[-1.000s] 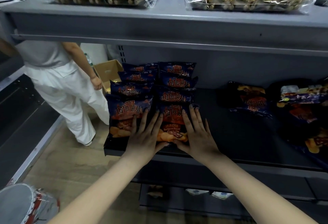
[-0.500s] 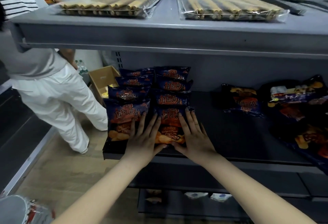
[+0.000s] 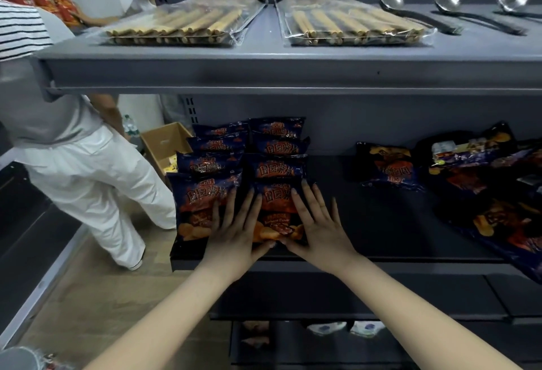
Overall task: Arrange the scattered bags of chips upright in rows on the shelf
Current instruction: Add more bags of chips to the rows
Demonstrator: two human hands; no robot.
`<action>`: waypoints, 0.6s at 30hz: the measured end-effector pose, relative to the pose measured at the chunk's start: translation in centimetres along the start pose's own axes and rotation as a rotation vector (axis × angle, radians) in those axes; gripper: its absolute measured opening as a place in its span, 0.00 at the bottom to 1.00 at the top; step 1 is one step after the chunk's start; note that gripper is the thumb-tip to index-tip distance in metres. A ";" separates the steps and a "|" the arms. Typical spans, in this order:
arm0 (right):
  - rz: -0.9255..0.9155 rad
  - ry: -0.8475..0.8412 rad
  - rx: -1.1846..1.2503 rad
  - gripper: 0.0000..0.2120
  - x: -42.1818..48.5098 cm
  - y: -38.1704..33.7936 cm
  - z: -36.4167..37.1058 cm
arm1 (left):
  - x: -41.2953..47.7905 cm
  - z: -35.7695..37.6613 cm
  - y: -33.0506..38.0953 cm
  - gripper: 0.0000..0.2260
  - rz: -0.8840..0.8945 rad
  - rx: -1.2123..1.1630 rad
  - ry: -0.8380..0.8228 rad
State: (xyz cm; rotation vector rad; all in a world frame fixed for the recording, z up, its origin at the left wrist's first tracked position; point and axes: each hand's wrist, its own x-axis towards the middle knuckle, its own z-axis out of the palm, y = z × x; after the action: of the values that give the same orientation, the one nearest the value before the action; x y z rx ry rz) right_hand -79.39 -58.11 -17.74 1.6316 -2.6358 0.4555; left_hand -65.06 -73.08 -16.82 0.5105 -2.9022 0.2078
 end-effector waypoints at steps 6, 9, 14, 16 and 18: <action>0.035 0.047 0.025 0.41 -0.8 0.2 -0.3 | 1.2 -1.6 0.5 0.41 0.050 0.013 0.014; 0.072 0.058 0.031 0.40 -1.3 0.7 -0.7 | 2.2 -1.5 1.3 0.40 0.089 0.014 0.021; 0.152 0.086 0.012 0.40 -2.8 2.7 -1.4 | 3.8 -1.2 3.6 0.38 0.167 -0.016 0.015; 0.186 0.098 0.009 0.39 -3.5 3.8 -1.8 | 4.6 -1.1 4.7 0.38 0.194 -0.024 0.014; 0.219 0.109 0.004 0.39 -4.2 4.8 -2.1 | 5.4 -1.2 5.8 0.37 0.221 -0.039 0.015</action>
State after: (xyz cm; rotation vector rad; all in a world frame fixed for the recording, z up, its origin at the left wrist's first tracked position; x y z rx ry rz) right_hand -82.00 -51.88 -17.55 1.2834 -2.7429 0.5383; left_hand -71.95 -69.20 -15.18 0.1808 -2.9384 0.1847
